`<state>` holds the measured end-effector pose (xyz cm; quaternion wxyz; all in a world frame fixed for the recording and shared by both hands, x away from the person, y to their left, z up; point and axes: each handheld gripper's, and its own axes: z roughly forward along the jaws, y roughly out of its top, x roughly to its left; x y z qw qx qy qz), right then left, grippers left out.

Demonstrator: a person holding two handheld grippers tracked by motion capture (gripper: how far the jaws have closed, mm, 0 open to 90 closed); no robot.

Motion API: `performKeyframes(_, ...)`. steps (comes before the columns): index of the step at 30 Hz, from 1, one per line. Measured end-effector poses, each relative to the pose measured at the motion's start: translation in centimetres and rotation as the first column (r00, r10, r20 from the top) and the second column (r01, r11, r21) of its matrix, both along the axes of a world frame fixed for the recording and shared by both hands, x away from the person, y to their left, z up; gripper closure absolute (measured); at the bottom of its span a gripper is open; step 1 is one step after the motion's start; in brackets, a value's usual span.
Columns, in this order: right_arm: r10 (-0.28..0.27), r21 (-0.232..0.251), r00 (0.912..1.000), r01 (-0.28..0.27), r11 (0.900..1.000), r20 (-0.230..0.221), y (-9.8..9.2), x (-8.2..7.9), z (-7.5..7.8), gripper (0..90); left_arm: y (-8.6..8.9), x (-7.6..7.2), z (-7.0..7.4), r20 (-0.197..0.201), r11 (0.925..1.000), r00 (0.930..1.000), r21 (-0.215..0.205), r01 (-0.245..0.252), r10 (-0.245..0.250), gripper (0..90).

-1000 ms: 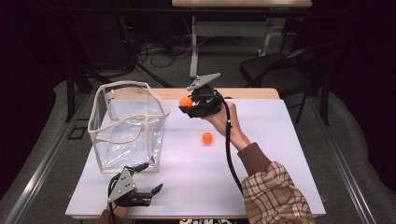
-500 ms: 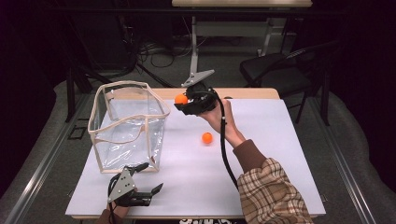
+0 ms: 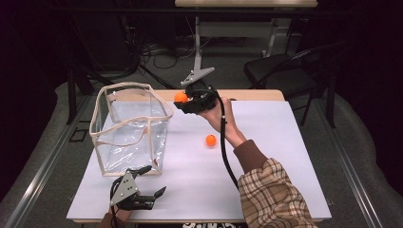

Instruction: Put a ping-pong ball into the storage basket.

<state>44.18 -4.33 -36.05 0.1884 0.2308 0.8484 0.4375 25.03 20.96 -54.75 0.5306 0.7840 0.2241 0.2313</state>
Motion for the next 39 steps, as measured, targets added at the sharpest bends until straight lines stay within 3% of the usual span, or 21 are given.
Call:
performKeyframes(27, -0.002, 0.015, 1.0, 0.002, 1.0, -0.008, 1.5, 1.0, 0.2, 51.0, 0.0, 0.0, 0.0, 0.003, 1.0, 1.0, -0.001, 0.001, -0.001, 15.8)
performKeyframes(39, 0.009, 0.021, 0.9999, -0.009, 1.0, 0.01, 2.6, 1.0, 0.6, 51.0, 0.0, 0.0, 0.0, 0.003, 1.0, 1.0, -0.001, 0.002, -0.002, 15.8)
